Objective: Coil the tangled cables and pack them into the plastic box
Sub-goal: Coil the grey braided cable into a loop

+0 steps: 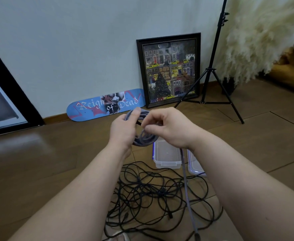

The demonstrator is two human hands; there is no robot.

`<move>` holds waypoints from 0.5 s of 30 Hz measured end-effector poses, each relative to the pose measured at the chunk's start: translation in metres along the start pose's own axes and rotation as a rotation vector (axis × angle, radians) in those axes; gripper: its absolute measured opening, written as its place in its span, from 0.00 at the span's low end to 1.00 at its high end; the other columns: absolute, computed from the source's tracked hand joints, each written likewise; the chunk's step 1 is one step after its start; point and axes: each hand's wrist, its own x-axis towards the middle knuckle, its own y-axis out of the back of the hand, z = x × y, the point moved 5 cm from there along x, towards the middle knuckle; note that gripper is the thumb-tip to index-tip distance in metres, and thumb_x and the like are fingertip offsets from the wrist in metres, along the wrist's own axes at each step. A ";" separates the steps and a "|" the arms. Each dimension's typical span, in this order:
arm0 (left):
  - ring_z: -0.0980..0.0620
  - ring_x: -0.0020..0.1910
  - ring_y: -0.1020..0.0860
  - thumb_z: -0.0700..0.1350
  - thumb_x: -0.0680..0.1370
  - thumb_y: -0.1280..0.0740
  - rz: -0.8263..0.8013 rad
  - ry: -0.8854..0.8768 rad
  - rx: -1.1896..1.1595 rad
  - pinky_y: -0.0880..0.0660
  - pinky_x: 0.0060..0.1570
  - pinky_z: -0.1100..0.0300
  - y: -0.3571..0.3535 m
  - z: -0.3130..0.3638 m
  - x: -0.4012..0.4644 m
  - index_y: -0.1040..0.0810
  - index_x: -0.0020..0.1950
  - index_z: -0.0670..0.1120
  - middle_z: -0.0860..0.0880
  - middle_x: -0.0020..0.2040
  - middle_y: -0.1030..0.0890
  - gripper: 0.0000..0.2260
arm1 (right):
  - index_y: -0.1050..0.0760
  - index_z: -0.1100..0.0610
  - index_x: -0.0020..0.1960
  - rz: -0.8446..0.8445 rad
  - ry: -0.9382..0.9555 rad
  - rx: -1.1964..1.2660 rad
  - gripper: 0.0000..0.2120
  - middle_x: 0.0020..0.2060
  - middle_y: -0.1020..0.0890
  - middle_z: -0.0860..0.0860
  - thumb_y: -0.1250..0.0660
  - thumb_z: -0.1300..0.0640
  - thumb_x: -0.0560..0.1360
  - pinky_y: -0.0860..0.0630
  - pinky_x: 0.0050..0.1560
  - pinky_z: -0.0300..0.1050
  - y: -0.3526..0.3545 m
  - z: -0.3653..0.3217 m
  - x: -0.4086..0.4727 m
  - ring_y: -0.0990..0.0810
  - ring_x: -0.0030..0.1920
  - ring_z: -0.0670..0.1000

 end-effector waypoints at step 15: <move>0.53 0.22 0.31 0.62 0.81 0.45 -0.354 0.201 0.003 0.36 0.29 0.58 -0.031 0.004 -0.025 0.24 0.40 0.42 0.48 0.28 0.27 0.26 | 0.25 0.49 0.60 0.122 -0.140 -0.149 0.29 0.48 0.17 0.46 0.27 0.35 0.64 0.22 0.55 0.50 -0.002 0.034 -0.006 0.19 0.50 0.47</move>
